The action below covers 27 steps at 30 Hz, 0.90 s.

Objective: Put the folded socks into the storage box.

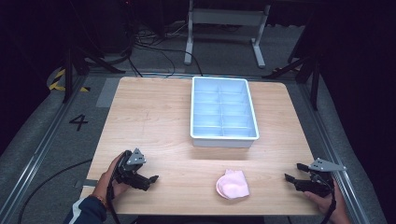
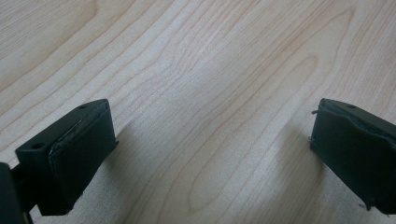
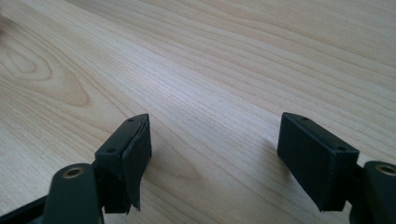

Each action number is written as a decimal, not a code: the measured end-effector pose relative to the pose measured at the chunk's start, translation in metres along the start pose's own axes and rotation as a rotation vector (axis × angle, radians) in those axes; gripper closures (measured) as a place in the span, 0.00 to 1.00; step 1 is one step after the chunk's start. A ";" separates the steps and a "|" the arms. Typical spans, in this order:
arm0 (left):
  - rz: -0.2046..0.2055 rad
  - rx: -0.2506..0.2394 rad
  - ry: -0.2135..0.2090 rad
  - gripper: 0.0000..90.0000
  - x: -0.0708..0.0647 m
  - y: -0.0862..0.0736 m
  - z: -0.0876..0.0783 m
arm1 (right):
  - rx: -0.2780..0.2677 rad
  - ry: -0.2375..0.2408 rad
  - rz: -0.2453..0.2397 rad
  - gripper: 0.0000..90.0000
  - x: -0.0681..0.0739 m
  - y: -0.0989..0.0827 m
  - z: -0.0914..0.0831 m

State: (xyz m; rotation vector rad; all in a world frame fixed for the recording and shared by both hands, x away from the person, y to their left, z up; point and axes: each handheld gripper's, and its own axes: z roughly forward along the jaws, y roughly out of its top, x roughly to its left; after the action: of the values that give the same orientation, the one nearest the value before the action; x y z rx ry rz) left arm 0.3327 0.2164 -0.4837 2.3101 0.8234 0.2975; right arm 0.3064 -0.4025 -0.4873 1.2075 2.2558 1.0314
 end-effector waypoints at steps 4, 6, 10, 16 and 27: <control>-0.010 -0.003 -0.001 0.00 -0.001 -0.001 0.000 | 0.001 0.000 0.000 0.29 0.000 0.000 0.000; -0.009 0.000 0.004 0.00 -0.001 -0.002 -0.001 | 0.003 -0.002 0.000 0.28 0.000 0.000 0.000; -0.016 -0.002 0.007 0.00 -0.002 -0.003 -0.002 | 0.009 -0.012 0.015 0.24 -0.001 0.001 0.001; -0.012 0.002 0.011 0.00 -0.002 -0.004 -0.004 | 0.009 -0.013 0.016 0.24 -0.001 0.001 0.001; -0.020 0.001 0.013 0.00 -0.002 -0.005 -0.004 | -0.005 0.001 0.019 0.25 -0.002 0.001 -0.002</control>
State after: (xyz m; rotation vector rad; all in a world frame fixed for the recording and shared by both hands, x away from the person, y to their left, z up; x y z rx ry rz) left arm 0.3269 0.2200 -0.4835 2.3021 0.8525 0.3032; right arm 0.3073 -0.4043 -0.4853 1.2292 2.2454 1.0440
